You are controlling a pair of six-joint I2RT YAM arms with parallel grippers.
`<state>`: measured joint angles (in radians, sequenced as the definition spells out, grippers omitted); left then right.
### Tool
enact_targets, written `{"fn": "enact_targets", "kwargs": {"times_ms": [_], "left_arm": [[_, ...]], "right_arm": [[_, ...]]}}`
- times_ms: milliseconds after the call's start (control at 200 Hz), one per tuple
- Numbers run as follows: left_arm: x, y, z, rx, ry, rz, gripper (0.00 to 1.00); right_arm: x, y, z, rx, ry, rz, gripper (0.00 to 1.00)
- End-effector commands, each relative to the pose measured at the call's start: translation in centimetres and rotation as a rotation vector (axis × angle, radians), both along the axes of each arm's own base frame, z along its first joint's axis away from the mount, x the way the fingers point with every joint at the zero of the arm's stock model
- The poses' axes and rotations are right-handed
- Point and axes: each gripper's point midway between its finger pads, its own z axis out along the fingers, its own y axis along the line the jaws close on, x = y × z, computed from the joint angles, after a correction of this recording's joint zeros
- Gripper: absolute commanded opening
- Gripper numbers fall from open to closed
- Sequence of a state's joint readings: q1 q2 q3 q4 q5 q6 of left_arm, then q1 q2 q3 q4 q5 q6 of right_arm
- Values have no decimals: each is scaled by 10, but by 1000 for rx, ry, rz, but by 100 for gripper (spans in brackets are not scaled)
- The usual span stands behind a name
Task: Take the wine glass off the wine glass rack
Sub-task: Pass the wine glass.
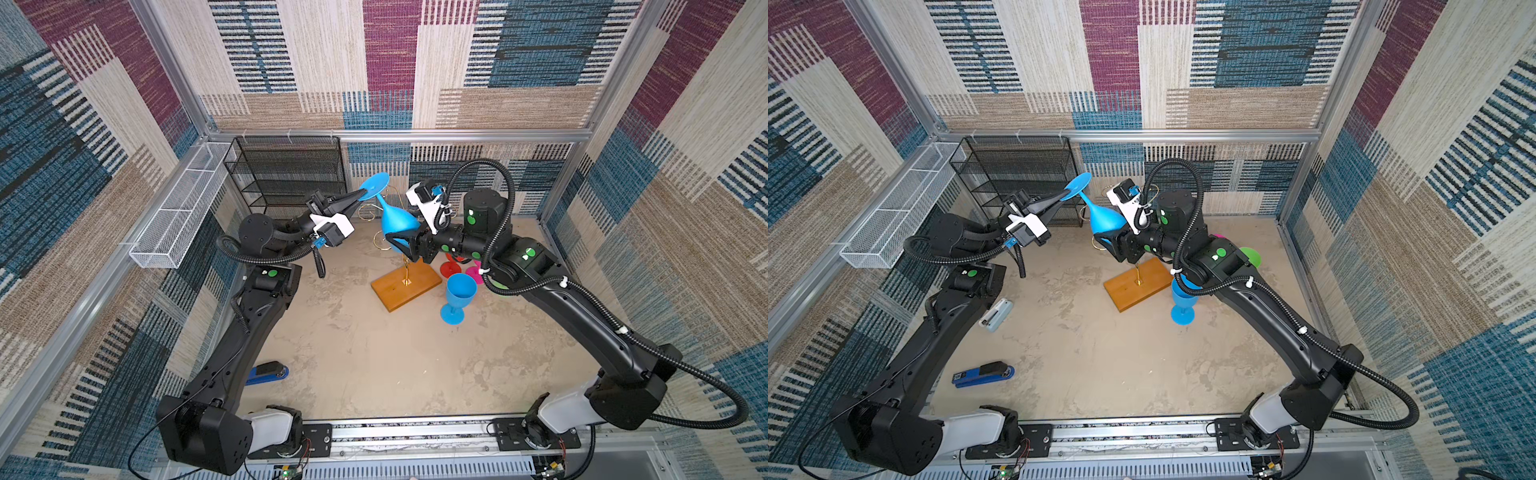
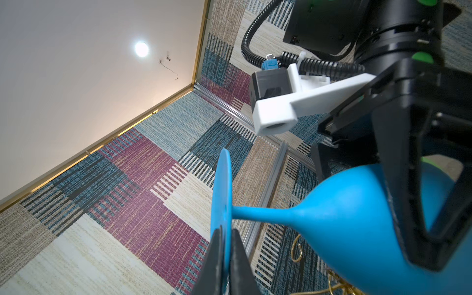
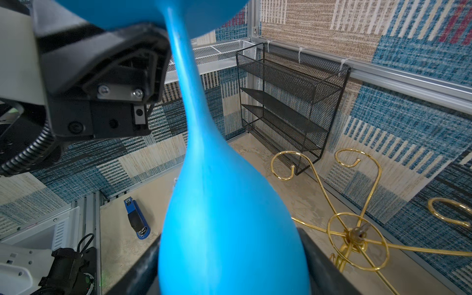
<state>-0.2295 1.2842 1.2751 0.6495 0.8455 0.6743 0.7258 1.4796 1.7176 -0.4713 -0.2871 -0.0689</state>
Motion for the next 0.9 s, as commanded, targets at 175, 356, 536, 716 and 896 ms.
{"fn": "enact_targets", "kwargs": {"times_ms": [175, 356, 536, 716, 896], "left_arm": [[-5, 9, 11, -76, 41, 29, 0], [3, 20, 0, -155, 175, 72, 0], [22, 55, 0, -398, 381, 140, 0], [30, 75, -18, -572, 556, 109, 0], [29, 78, -32, -652, 642, 31, 0]], "right_arm": [[-13, -4, 16, 62, -35, 22, 97], [-25, -20, 40, 128, -77, 2, 99], [-46, -46, 54, 193, -119, -5, 99], [-69, -78, 66, 272, -167, -26, 99], [-67, -82, 62, 288, -151, -21, 99]]}}
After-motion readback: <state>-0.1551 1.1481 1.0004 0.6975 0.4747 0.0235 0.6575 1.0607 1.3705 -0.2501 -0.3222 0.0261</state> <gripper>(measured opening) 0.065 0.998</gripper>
